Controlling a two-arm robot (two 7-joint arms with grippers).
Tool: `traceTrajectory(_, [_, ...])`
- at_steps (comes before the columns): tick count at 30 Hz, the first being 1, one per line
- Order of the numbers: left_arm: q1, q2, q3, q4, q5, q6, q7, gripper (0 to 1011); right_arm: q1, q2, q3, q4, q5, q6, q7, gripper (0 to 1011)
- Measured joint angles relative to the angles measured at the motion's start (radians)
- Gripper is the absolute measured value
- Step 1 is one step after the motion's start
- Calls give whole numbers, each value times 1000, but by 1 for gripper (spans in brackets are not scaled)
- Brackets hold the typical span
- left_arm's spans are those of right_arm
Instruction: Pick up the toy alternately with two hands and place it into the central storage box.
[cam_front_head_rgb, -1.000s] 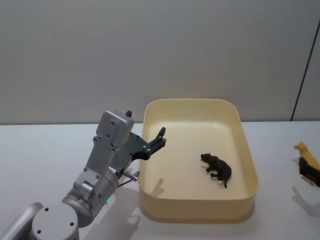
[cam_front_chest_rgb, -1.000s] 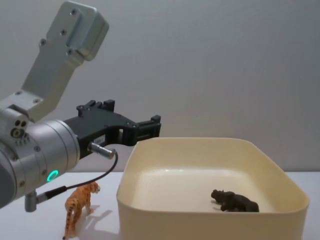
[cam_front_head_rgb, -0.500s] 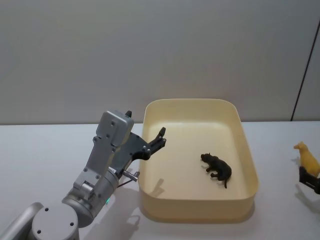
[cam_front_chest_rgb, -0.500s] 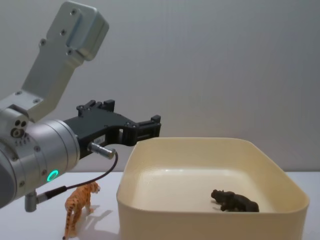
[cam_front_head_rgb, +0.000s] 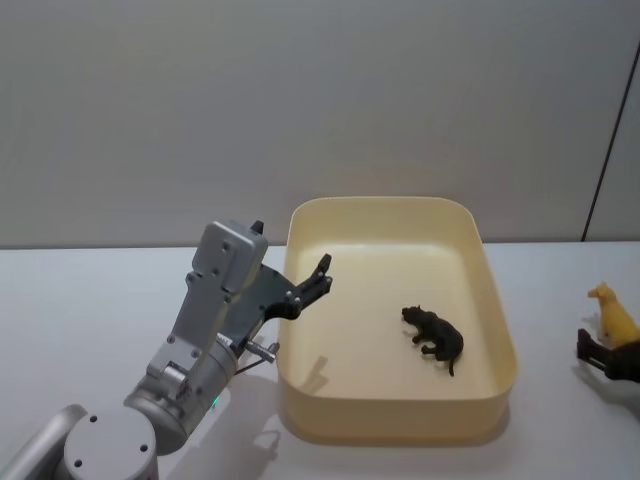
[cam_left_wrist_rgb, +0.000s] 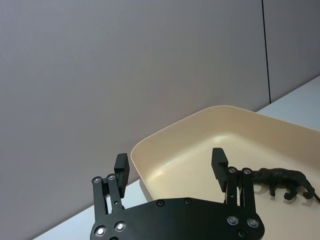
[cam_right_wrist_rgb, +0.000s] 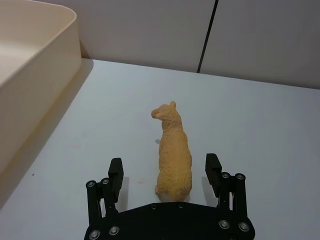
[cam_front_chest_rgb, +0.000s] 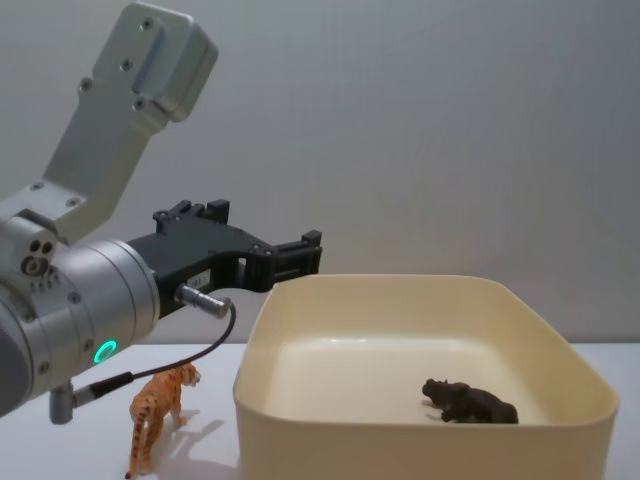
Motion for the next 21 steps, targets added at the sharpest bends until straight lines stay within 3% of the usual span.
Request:
traceTrajectory(7, [0,0,0,0,0,0,0,1001,35,-18,-14,47,-26,-6,3,906])
traceTrajectory(21, [0,0,0,0,0,0,0,1001,66,-34,-25,89,-49,-11,5,477])
